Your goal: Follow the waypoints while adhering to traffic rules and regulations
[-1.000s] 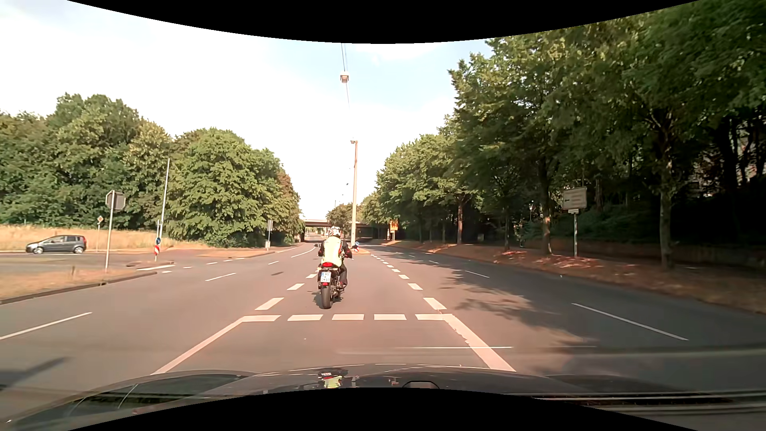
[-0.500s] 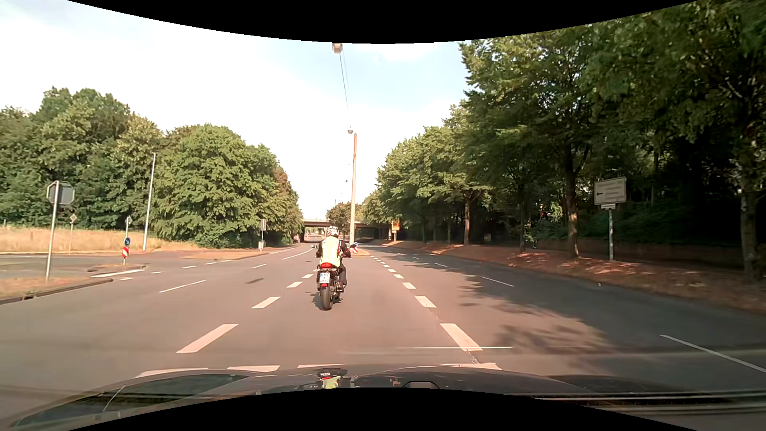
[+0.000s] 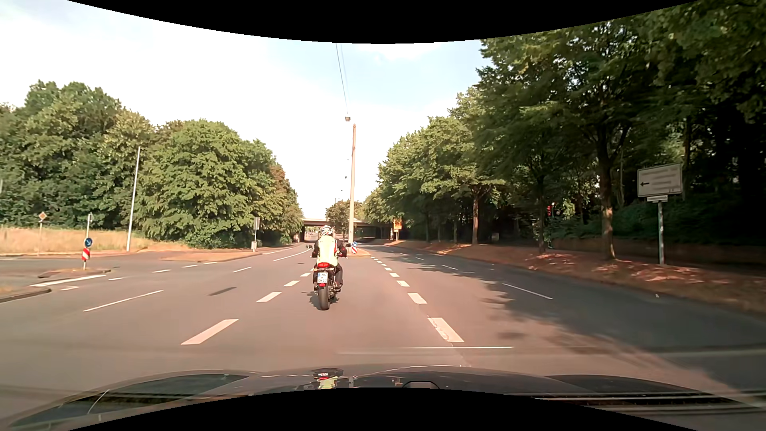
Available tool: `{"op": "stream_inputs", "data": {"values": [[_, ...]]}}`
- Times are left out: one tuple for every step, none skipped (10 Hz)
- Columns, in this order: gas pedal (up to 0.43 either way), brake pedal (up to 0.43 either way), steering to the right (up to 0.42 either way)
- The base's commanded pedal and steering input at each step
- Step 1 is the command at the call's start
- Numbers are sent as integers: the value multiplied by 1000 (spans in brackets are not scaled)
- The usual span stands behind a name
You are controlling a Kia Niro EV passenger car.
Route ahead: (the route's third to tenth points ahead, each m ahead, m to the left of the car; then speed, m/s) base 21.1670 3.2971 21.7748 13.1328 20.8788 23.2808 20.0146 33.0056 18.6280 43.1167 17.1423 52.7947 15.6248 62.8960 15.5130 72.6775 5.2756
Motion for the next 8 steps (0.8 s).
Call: {"op": "stream_inputs", "data": {"values": [[39,0,-12],[0,0,-14],[0,0,-18],[0,0,-20],[0,0,-21],[47,0,-23],[47,0,-30],[47,0,-39]]}}
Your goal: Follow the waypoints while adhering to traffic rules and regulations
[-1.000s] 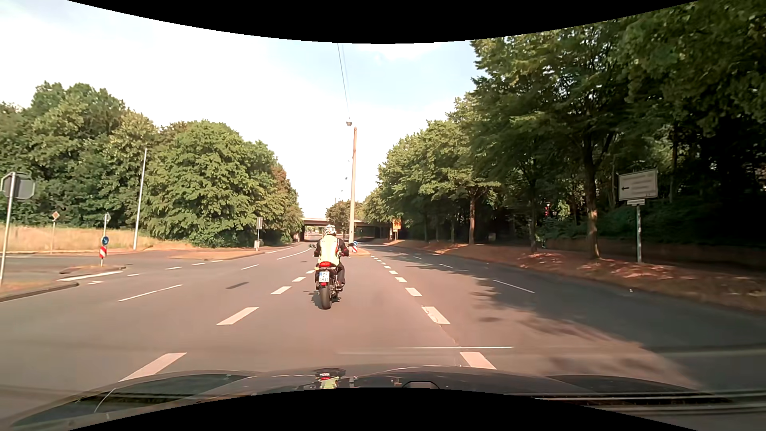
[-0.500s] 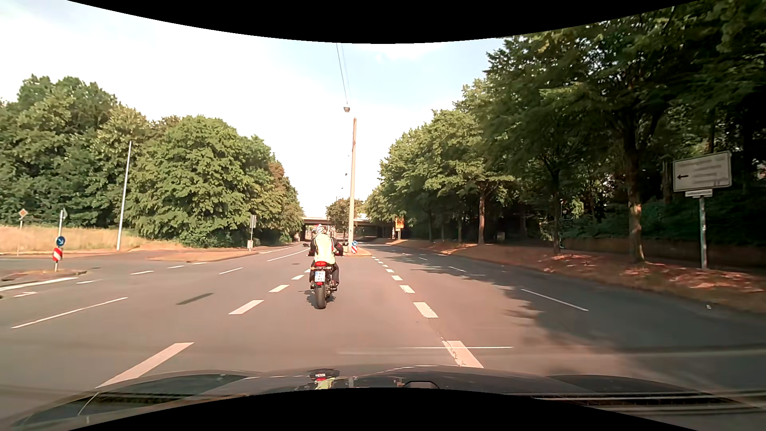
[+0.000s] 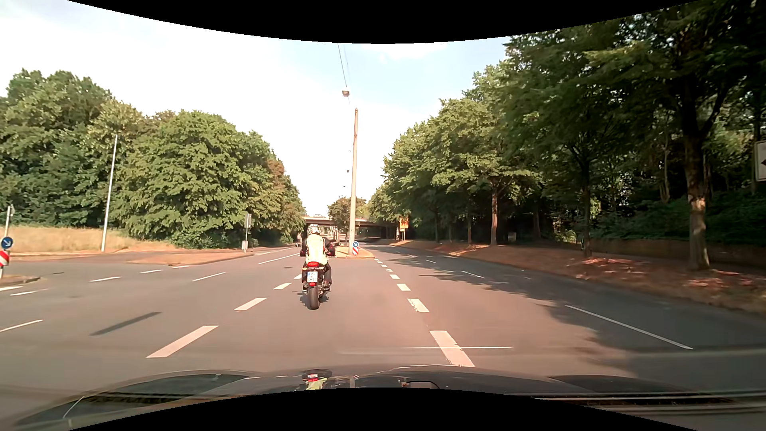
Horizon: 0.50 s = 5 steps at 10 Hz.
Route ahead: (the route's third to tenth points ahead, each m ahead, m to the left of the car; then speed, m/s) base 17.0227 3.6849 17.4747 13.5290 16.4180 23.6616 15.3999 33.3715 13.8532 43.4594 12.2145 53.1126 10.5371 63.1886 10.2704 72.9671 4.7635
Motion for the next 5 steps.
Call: {"op": "stream_inputs", "data": {"values": [[47,0,-54],[47,0,-66],[47,0,-84],[47,0,-100],[59,0,-118]]}}
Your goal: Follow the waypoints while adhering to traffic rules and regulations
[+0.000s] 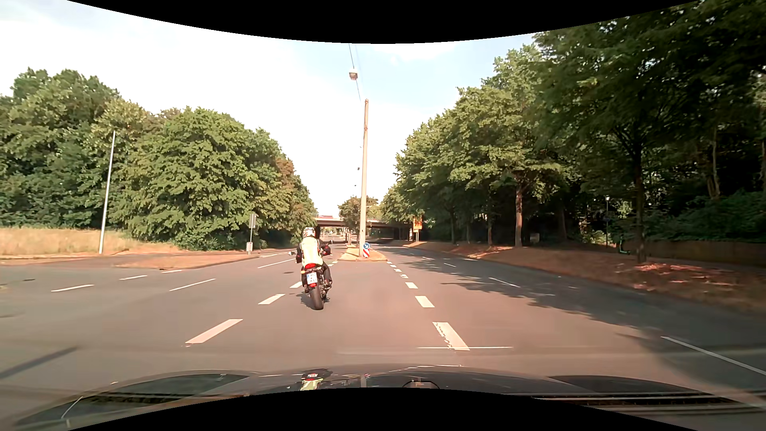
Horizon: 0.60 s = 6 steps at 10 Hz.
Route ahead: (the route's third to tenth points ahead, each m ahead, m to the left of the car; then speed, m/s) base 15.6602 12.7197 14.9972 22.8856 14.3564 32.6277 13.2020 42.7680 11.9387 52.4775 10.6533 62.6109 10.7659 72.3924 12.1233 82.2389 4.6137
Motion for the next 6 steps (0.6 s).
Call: {"op": "stream_inputs", "data": {"values": [[87,0,-138],[98,0,-161],[98,0,-183],[98,0,-203],[98,0,-223],[98,0,-239]]}}
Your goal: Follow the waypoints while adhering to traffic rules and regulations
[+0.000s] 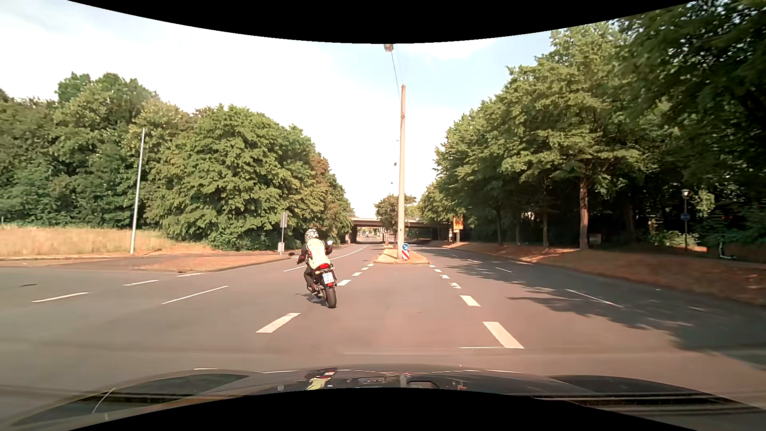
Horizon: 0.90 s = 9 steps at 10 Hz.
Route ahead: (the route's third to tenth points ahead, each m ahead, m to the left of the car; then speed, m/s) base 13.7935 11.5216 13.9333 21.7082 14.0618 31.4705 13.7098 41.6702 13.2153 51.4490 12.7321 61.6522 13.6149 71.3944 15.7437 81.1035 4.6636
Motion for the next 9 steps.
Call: {"op": "stream_inputs", "data": {"values": [[98,0,-251],[98,0,-260],[98,0,-267],[98,0,-274],[98,0,-283],[98,0,-293],[98,0,-300],[98,0,-308],[98,0,-314]]}}
